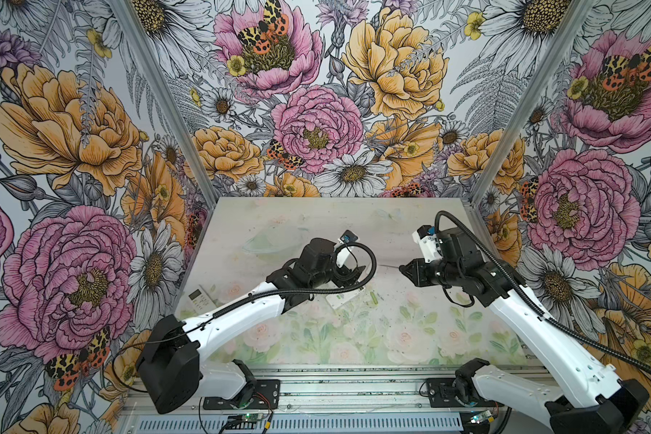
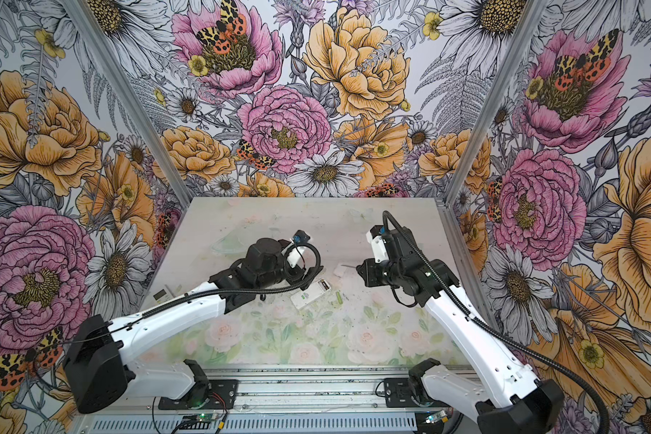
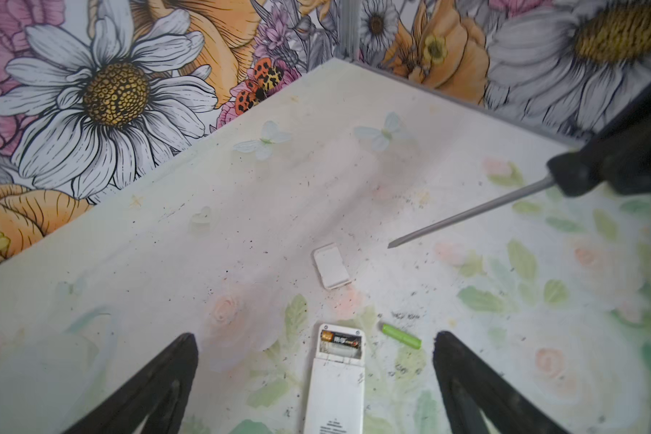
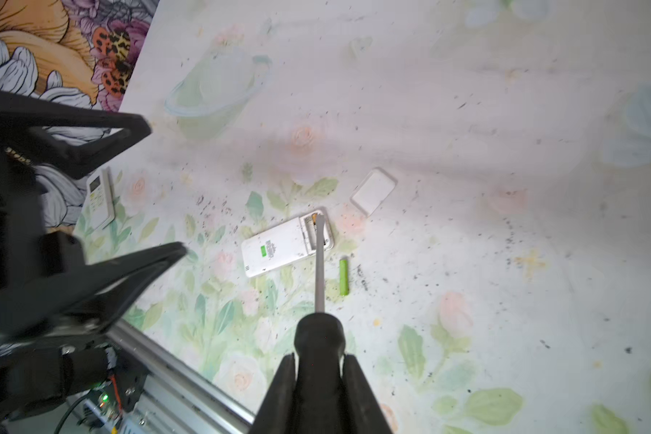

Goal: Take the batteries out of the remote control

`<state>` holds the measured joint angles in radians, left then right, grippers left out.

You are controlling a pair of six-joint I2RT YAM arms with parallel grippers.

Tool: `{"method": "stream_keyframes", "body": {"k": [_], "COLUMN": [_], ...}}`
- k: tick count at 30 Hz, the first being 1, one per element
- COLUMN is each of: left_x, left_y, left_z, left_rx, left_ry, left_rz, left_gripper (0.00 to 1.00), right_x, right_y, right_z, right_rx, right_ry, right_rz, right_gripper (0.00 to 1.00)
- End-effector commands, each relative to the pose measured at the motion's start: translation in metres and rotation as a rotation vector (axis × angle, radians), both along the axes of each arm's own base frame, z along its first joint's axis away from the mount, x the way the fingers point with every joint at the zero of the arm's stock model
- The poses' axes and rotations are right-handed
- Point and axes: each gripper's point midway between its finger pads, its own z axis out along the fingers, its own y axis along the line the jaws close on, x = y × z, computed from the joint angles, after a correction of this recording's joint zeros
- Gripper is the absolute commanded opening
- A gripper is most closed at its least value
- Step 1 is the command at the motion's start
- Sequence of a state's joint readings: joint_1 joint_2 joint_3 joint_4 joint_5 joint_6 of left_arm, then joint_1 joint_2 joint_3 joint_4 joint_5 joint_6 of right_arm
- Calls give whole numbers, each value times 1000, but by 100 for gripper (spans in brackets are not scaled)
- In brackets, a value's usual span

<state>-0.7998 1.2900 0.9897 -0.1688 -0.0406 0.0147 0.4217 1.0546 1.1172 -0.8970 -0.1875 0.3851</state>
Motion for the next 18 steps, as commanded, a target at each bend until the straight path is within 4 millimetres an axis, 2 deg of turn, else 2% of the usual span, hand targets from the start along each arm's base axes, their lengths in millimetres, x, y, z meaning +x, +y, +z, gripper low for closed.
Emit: {"method": "stream_keyframes", "body": {"k": [1,3,7,12,18], "left_x": [-10,-19,-44,-64,-68], "left_y": [22,32,51,43,19], "left_z": [13,6,-25,-61,-105], "left_rx": [-228,-284,-347,-460,-468], "left_ry": [282,421,685,888,1008], "left_rz": [244,350,589,767,934], "left_gripper": [99,99,99,99,99], "right_x": [21,30,45,49,40], "right_y": [-18,-16,-9,1,7], "right_z": [2,2,3,-1,-6], "right_rx": [-94,-112,-116,-102,-82], "right_ry": [-61,-65,-68,-69,-77], "right_rz": [-61,-33,40,96,158], "right_gripper": [0,0,0,0,0]}}
